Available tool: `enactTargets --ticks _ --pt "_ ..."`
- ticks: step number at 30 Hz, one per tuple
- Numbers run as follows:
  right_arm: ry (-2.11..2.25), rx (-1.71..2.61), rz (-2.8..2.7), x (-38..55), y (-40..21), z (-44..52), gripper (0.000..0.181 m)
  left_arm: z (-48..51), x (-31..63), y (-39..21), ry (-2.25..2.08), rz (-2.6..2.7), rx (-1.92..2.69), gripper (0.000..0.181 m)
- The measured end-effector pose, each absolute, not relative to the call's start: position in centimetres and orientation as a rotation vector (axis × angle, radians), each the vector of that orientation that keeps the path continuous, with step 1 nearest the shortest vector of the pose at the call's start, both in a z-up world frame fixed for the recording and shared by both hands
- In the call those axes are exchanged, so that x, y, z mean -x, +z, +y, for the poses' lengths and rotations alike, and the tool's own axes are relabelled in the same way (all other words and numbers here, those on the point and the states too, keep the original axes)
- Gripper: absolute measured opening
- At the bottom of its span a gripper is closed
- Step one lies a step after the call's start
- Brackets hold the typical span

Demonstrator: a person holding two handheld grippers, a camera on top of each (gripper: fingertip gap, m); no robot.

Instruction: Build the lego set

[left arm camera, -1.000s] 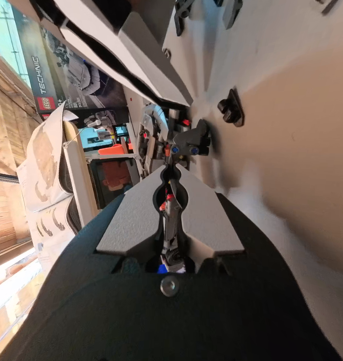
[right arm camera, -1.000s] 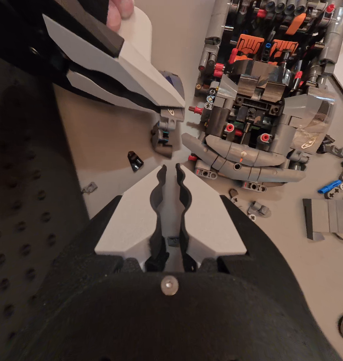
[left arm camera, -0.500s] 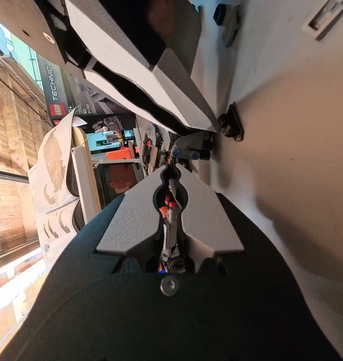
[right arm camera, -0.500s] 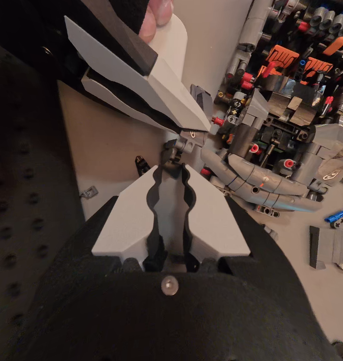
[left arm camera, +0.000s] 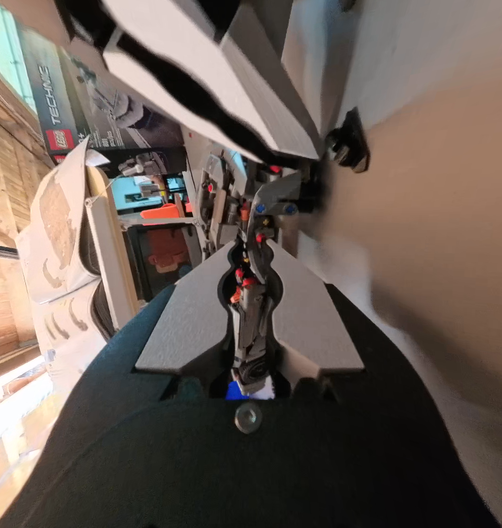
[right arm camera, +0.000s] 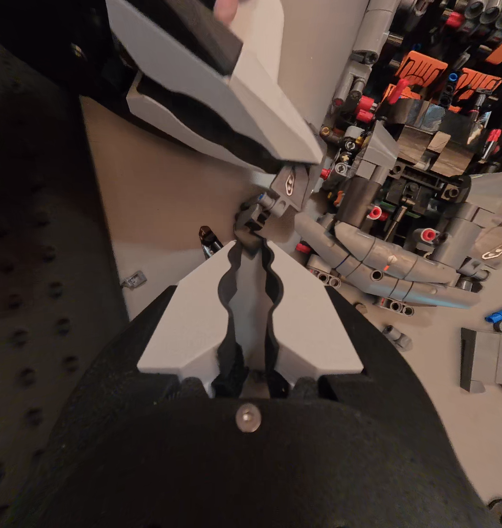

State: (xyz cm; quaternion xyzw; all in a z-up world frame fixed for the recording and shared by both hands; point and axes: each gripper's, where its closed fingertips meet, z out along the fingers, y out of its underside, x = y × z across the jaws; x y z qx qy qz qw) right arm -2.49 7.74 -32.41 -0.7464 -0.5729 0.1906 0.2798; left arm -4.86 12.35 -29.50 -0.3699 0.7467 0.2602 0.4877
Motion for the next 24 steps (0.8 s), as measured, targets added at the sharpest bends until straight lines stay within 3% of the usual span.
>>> enactTargets --ticks 6,8,24 --pt "0.492 1.989 -1.551 2.5 -32.4 7.7 0.012 11.7 4.5 -30.1 0.659 1.852 0.858 0.014" --pt "0.5 1.991 -1.549 2.5 -32.4 7.7 0.012 12.2 4.5 -29.5 0.712 1.805 0.82 0.0" --pt "0.481 2.021 -1.511 1.3 -32.3 8.3 0.009 12.7 4.3 -27.5 0.846 1.684 0.7 0.0"
